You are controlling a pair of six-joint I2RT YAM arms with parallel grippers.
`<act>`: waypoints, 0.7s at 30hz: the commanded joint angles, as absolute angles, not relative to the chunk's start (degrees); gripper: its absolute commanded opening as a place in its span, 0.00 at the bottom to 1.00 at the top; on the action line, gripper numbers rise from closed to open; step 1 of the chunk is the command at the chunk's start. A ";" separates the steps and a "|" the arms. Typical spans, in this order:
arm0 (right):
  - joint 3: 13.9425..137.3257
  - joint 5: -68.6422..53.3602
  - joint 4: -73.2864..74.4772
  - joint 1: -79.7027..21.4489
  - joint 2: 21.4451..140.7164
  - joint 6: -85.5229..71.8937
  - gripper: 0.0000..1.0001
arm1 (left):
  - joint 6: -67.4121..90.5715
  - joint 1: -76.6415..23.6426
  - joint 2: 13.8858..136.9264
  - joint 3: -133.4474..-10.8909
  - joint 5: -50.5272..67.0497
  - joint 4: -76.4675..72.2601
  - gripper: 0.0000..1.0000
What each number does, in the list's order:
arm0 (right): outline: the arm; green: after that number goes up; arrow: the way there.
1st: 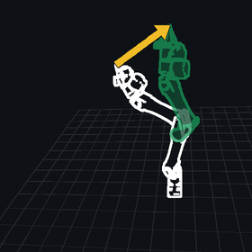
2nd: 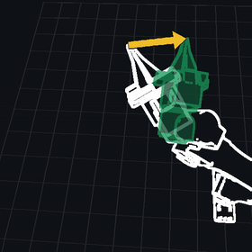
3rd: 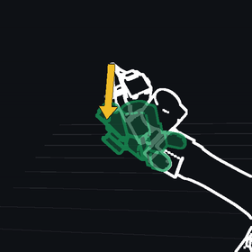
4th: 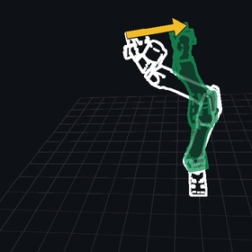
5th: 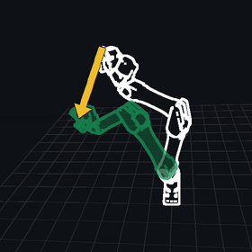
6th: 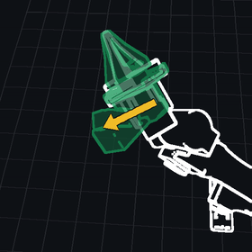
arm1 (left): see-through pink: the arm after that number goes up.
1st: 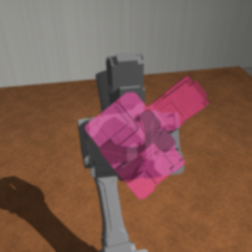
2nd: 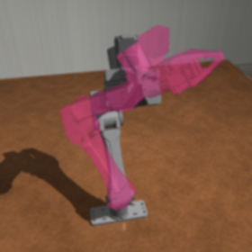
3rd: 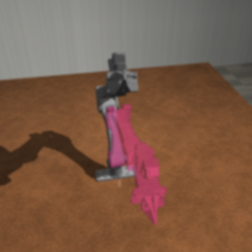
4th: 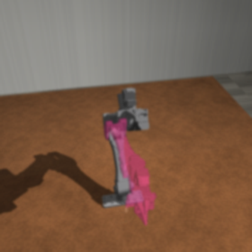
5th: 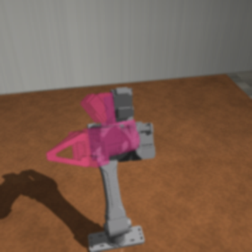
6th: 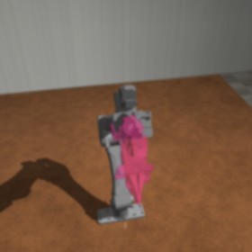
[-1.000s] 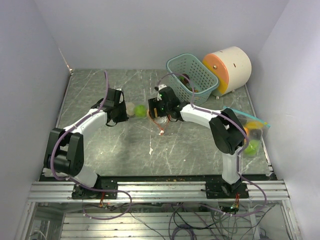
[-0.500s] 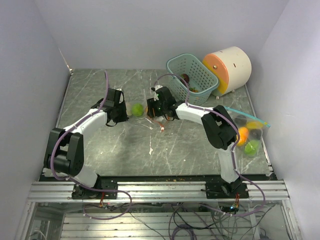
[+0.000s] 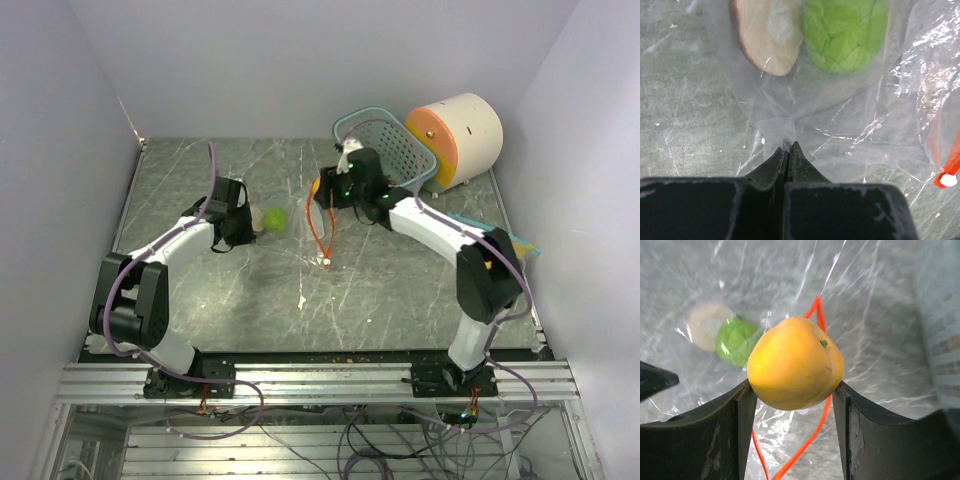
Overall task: Open the zip-top bag and remove the fake food
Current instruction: Pick up the fake fruit from the zipper food storage bag, then place the fake fruit in the bin.
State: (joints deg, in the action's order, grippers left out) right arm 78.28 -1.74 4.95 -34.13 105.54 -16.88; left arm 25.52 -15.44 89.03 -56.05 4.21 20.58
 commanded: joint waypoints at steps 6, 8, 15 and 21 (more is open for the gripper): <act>84.62 -0.08 8.10 -21.77 98.90 -14.11 0.37 | 25.41 -14.77 89.60 -55.85 6.38 19.96 0.07; 87.67 1.22 9.94 -19.30 100.88 -13.77 0.37 | 25.32 -14.70 89.69 -56.19 6.29 20.18 0.07; 90.81 4.67 11.93 -15.56 106.29 -11.89 0.53 | 25.03 -14.44 88.57 -56.13 5.82 20.74 0.07; 89.99 5.47 10.86 -15.60 104.57 -9.00 0.89 | 25.27 -13.51 87.58 -54.72 6.25 20.31 0.07</act>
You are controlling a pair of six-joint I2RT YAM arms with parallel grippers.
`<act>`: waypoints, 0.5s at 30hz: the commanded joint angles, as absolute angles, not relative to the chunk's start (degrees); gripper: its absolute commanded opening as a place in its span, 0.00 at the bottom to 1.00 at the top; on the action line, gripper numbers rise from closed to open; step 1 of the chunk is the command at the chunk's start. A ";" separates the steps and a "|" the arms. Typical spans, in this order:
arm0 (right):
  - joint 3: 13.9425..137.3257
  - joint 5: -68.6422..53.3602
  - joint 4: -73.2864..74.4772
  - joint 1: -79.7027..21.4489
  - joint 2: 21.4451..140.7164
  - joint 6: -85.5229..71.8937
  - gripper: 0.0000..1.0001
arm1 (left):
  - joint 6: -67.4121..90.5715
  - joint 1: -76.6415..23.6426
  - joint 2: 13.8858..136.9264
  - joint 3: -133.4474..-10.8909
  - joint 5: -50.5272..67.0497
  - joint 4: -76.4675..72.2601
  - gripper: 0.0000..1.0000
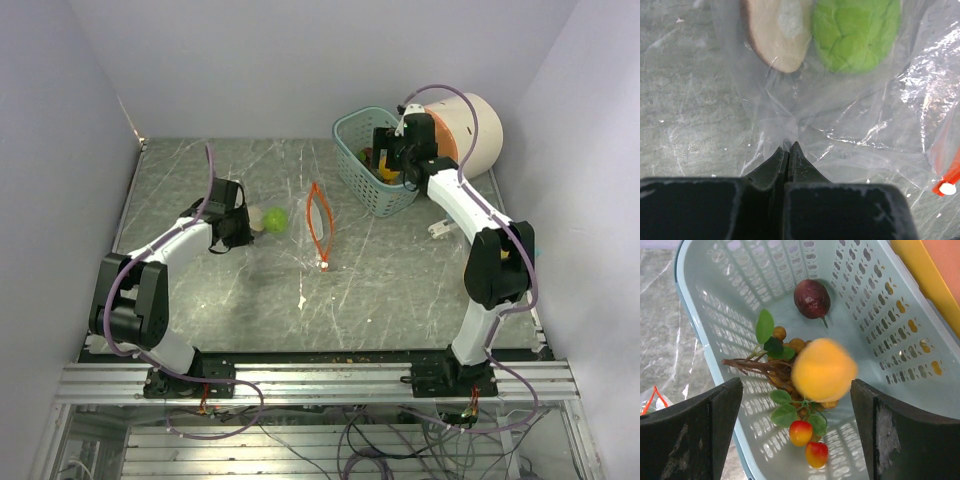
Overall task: Open the zip-top bag and remove the fake food
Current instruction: Place the fake fruit in the bin.
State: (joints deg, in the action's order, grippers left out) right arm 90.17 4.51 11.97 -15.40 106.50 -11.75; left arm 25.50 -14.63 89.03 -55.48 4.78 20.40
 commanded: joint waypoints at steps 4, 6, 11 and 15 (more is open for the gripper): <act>85.60 1.11 7.33 -16.62 101.30 -10.94 0.91 | 25.44 -13.36 88.21 -55.29 7.26 20.05 0.07; 82.86 1.18 5.45 -18.74 99.29 -11.36 0.88 | 25.54 -13.36 88.37 -55.40 7.39 20.04 0.07; 75.71 2.34 1.55 -26.18 94.58 -13.45 0.80 | 25.41 -13.36 88.11 -54.96 6.99 20.50 0.07; 71.71 3.45 1.80 -31.66 92.96 -15.70 0.75 | 25.49 -13.36 87.69 -54.52 6.62 20.67 0.07</act>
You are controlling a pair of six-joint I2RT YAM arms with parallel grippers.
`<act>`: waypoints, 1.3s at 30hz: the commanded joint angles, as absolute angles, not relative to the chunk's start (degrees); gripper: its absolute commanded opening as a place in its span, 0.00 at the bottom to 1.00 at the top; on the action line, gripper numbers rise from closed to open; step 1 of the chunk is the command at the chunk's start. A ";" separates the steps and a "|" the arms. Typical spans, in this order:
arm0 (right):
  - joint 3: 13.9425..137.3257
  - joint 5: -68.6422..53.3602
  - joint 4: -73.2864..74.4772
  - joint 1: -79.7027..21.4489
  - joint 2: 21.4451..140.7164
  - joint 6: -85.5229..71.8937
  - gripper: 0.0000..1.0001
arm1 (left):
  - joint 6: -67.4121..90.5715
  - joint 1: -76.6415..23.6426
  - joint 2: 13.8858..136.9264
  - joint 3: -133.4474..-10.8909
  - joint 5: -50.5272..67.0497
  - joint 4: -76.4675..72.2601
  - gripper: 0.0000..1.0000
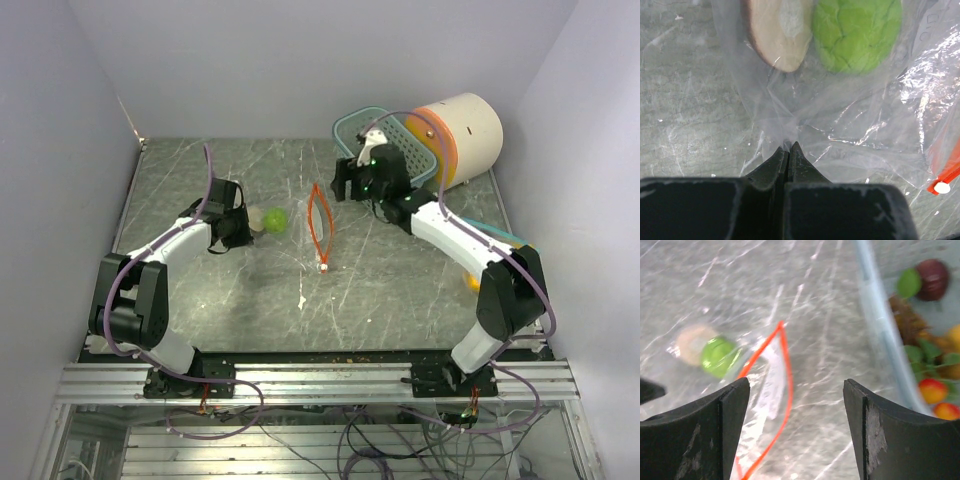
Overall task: Open the zip-top bag and remove the fake food
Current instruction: Place the fake fruit in the bin, then pick up the fake fruit from the zipper food storage bag.
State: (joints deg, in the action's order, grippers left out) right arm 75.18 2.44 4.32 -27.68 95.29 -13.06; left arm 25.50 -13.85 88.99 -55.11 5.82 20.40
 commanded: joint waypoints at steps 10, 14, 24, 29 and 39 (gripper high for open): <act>63.99 1.91 -1.13 -35.90 93.84 -21.65 0.38 | 25.93 -13.36 88.11 -54.83 7.42 20.58 0.07; 64.32 -0.56 -3.11 -36.10 96.18 -22.71 0.21 | 25.95 -13.36 87.81 -54.52 7.43 20.57 0.07; 66.10 -5.28 -8.57 -36.60 104.58 -25.94 0.18 | 22.22 -16.32 77.70 -54.70 6.00 16.93 0.07; 66.65 -5.07 -8.76 -36.61 106.32 -25.54 0.18 | 21.60 -20.13 76.73 -54.16 1.00 16.77 0.07; 63.99 -6.37 -9.85 -36.40 107.14 -25.16 0.19 | 23.39 -20.00 83.53 -54.62 0.47 21.18 0.07</act>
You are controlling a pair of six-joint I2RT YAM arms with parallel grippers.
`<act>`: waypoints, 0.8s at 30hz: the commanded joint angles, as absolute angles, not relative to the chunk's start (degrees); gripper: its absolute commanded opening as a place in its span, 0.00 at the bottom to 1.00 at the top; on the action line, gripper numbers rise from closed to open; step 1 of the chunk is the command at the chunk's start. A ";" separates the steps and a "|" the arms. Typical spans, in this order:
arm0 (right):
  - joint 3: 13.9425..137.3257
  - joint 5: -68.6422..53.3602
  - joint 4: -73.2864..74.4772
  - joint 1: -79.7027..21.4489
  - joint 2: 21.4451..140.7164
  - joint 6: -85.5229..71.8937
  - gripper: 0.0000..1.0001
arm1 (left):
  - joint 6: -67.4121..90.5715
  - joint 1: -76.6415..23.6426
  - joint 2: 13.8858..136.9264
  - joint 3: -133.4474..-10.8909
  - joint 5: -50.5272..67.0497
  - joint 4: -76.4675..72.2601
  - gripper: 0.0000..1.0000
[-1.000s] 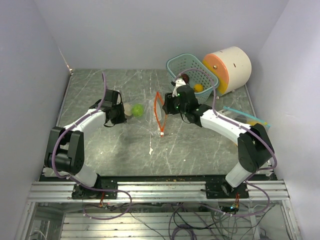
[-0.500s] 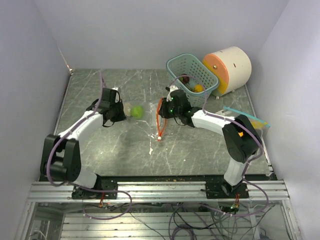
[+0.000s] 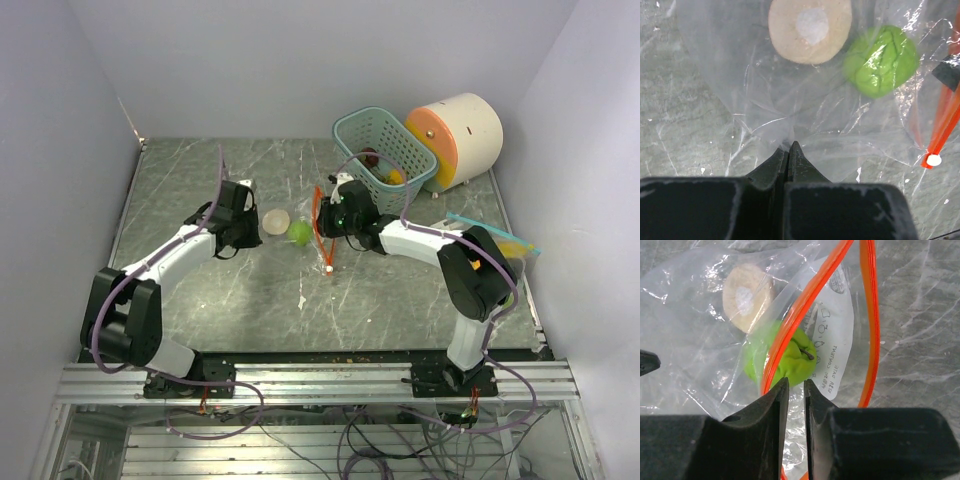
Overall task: Open the zip-top bag and remove the fake food
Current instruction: Pick up the fake fruit from the zipper food storage bag.
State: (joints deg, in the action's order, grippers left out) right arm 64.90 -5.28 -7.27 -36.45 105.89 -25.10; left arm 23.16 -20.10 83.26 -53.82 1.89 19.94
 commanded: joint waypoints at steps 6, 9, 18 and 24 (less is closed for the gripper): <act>62.84 -8.90 -11.39 -36.39 108.06 -25.38 0.35 | 23.81 -19.95 84.40 -53.76 1.46 20.78 0.07; 63.63 -10.65 -11.13 -36.43 109.59 -24.70 0.43 | 23.79 -19.85 84.87 -53.62 1.80 20.83 0.07; 64.86 -13.54 -14.78 -36.41 110.13 -23.88 0.54 | 23.56 -19.86 85.34 -53.44 2.09 21.01 0.07; 66.18 -16.18 -15.13 -36.50 110.25 -22.49 0.72 | 23.64 -19.86 85.93 -53.62 2.50 20.77 0.07</act>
